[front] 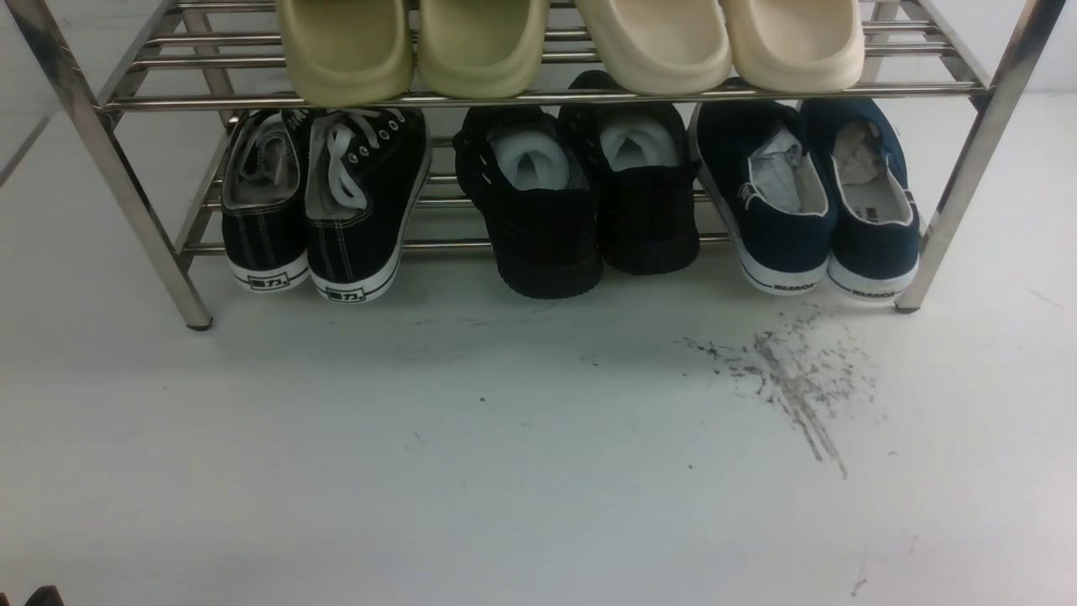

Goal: Take the shoes off the shelf with your hand on the white table.

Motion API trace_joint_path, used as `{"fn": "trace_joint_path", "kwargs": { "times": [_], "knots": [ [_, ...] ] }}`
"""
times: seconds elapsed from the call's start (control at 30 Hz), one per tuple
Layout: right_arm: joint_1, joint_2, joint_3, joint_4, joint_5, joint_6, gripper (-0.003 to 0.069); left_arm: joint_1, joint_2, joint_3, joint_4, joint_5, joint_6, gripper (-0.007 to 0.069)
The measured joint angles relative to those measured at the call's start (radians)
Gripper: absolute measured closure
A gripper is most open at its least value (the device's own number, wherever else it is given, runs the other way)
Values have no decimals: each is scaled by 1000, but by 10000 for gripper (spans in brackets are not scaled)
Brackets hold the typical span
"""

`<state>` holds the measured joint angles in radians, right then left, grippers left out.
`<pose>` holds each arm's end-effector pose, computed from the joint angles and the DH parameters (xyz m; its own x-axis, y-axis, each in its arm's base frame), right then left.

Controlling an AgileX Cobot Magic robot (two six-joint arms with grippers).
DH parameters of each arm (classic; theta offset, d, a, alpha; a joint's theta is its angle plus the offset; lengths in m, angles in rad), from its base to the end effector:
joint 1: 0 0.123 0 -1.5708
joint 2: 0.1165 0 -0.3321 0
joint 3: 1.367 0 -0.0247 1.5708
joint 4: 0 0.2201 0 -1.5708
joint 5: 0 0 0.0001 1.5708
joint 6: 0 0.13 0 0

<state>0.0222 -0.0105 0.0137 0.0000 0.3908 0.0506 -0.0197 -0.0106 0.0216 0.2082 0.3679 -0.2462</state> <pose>0.0109 0.0002 0.1619 -0.3026 0.0439 -0.9521 -0.0069 0.9988 0.0482 0.0119 0.0094 0.1630 -0.2774 -0.0460 -0.9596 -0.0661 0.9974 -0.0287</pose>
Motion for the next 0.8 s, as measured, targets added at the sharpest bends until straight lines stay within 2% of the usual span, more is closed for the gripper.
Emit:
{"fn": "trace_joint_path", "kwargs": {
  "times": [0.67,0.8],
  "knots": [
    [0,0,0,0,0,0,419,0,0,0,0,0,0,384],
    [0,0,0,114,-7,73,419,0,0,0,0,0,0,384]
  ]
}}
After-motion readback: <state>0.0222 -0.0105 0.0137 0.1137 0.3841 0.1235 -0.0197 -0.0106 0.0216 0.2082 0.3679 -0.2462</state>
